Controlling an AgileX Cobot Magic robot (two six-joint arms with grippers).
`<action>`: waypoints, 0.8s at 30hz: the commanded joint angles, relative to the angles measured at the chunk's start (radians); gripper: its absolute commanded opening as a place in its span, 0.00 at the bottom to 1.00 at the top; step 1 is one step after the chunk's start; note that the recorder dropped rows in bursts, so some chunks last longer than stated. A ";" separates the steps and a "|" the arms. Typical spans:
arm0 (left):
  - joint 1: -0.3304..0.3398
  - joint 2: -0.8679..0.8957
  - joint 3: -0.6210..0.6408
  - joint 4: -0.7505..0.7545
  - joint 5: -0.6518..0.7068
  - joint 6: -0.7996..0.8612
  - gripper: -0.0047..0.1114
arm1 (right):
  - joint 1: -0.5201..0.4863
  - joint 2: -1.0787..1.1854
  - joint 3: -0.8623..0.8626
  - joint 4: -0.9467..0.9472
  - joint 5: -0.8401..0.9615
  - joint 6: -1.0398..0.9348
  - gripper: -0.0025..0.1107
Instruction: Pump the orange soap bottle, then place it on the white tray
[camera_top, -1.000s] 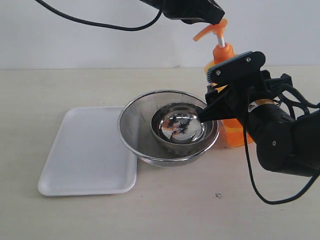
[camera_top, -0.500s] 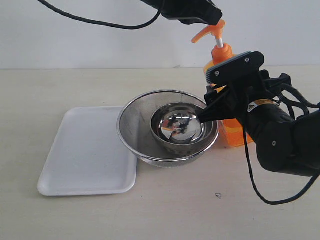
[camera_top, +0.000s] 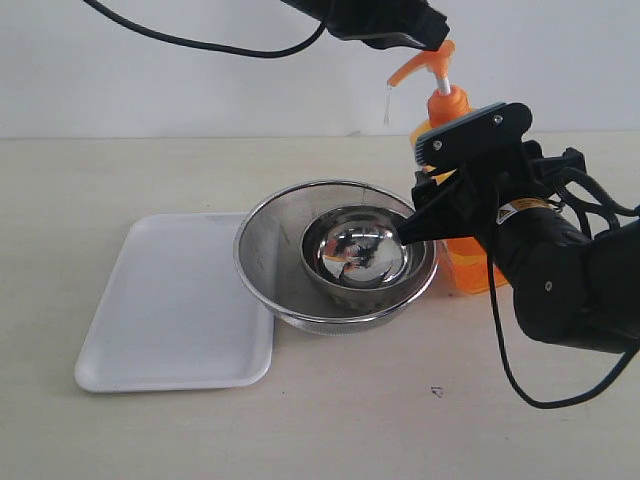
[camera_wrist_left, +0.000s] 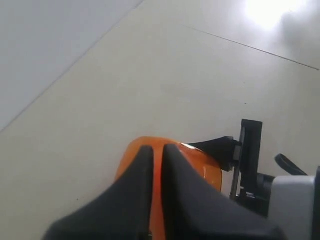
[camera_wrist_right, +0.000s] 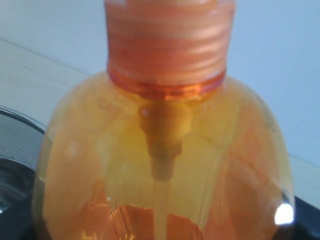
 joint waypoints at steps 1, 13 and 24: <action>-0.004 0.053 0.030 0.065 0.107 -0.008 0.08 | 0.002 0.005 0.006 0.003 0.084 0.009 0.02; -0.004 0.058 0.030 0.064 0.120 -0.008 0.08 | 0.002 0.005 0.006 0.003 0.084 0.009 0.02; -0.004 0.064 0.030 0.063 0.129 -0.008 0.08 | 0.002 0.005 0.006 0.003 0.084 0.009 0.02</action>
